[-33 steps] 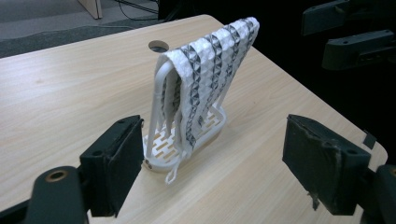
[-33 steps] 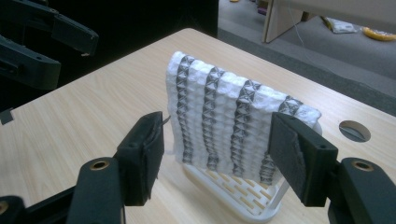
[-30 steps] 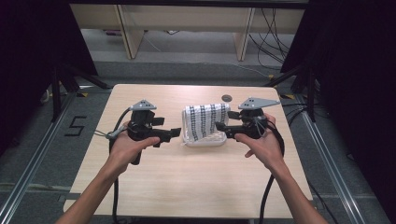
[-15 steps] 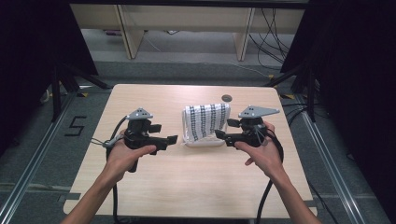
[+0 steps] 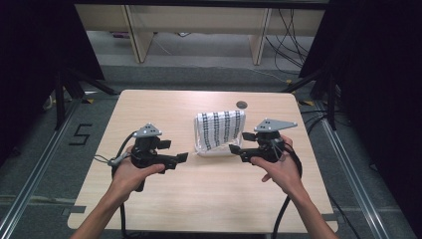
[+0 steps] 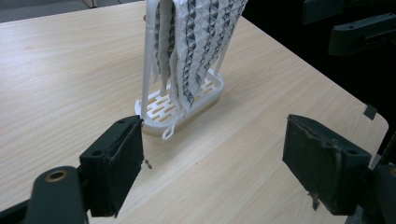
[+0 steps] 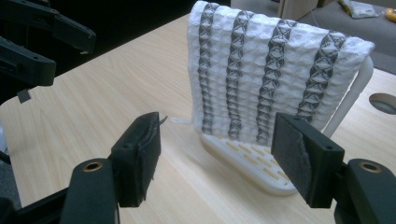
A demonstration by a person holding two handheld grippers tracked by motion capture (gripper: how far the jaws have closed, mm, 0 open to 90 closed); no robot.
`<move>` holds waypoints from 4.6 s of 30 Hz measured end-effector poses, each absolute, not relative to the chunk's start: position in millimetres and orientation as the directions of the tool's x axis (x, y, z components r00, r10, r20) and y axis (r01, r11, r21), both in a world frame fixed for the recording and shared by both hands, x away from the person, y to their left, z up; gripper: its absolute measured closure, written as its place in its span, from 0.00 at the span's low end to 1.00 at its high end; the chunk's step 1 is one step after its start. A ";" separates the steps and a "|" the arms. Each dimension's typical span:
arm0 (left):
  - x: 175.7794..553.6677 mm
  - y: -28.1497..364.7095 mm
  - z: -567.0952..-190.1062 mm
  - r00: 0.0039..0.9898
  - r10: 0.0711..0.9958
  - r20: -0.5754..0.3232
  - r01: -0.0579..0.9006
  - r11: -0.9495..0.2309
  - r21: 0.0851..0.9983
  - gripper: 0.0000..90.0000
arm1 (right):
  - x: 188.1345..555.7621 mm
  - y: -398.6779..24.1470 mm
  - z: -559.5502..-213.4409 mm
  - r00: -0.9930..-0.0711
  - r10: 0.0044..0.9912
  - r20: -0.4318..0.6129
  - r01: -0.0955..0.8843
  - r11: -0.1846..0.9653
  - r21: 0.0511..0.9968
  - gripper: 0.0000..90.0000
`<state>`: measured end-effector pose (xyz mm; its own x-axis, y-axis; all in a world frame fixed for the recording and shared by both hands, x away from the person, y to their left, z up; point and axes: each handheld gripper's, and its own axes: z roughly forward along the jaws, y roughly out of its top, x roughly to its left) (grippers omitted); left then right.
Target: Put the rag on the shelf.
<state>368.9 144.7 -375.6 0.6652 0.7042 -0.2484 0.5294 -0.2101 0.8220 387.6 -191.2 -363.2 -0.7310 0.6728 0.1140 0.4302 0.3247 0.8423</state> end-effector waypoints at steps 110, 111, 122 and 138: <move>273.0 187.3 -487.9 0.669 0.739 -0.081 0.528 -0.395 0.752 0.22 | 296.6 -207.5 -479.3 -0.729 0.674 0.118 0.514 0.425 0.745 0.20; 272.7 186.8 -488.2 0.675 0.732 -0.093 0.530 -0.394 0.751 0.21 | 296.1 -207.4 -480.5 -0.732 0.672 0.115 0.514 0.434 0.740 0.20; 273.0 185.6 -491.9 0.671 0.736 -0.088 0.534 -0.398 0.746 0.21 | 295.0 -211.1 -483.8 -0.731 0.674 0.106 0.518 0.447 0.729 0.20; 277.0 190.2 -496.2 0.657 0.749 -0.084 0.548 -0.398 0.736 0.21 | 296.7 -213.0 -485.2 -0.717 0.689 0.106 0.529 0.439 0.727 0.20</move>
